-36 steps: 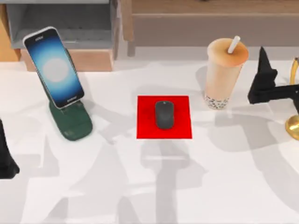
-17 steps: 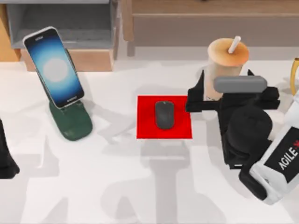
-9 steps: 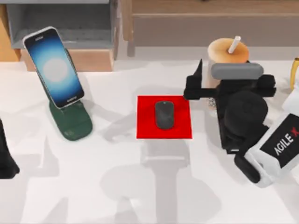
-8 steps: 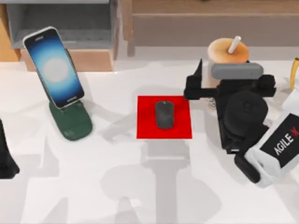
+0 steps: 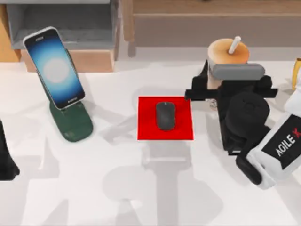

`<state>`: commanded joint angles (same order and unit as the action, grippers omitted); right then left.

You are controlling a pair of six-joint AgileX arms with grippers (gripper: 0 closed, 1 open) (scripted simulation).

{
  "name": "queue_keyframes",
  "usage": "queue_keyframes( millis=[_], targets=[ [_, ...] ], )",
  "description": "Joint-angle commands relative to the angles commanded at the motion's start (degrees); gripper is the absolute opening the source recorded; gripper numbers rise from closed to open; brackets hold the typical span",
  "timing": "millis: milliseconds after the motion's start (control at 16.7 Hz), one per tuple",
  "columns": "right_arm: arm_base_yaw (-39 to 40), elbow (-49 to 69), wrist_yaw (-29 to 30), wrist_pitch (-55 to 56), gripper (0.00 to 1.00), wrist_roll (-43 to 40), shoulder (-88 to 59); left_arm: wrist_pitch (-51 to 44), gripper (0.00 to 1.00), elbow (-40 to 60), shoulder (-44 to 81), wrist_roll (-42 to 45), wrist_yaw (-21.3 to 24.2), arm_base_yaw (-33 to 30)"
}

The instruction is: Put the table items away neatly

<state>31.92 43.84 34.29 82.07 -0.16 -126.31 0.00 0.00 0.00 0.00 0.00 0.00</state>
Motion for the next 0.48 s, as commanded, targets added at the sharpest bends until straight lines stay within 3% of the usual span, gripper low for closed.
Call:
queue_keyframes(
  millis=[420, 480],
  targets=[
    [0.0, 0.0, 0.0, 0.0, 0.02, 0.0, 0.0, 0.0, 1.0, 0.0, 0.0, 0.0, 0.0, 0.0],
    [0.0, 0.0, 0.0, 0.0, 0.0, 0.0, 0.0, 0.0, 1.0, 0.0, 0.0, 0.0, 0.0, 0.0]
  ],
)
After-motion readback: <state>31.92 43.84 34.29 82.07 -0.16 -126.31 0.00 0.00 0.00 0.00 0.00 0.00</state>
